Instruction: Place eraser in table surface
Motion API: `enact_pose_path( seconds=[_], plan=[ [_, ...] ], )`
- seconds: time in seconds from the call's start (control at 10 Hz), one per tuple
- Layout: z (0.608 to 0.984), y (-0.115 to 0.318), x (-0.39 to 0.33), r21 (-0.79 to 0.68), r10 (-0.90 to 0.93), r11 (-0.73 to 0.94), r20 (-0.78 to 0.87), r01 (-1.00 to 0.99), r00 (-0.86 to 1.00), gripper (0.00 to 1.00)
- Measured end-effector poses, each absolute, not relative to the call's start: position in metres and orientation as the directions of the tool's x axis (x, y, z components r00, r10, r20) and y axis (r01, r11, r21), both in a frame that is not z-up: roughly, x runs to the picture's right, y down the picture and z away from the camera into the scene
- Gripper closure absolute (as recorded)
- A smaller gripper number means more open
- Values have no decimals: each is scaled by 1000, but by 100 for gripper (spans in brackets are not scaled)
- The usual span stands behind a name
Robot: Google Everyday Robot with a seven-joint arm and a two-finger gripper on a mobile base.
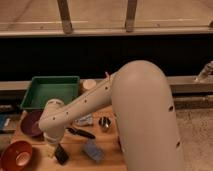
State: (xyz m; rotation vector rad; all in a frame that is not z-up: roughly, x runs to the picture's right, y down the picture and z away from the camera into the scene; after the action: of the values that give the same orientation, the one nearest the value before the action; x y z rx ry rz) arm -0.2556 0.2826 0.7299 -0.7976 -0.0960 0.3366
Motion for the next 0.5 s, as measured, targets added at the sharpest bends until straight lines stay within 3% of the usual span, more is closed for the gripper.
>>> enact_pose_path(
  seconds=[0.5],
  plan=[
    [740,291,-262,-720,333,641,-53,-267,942,30]
  ],
)
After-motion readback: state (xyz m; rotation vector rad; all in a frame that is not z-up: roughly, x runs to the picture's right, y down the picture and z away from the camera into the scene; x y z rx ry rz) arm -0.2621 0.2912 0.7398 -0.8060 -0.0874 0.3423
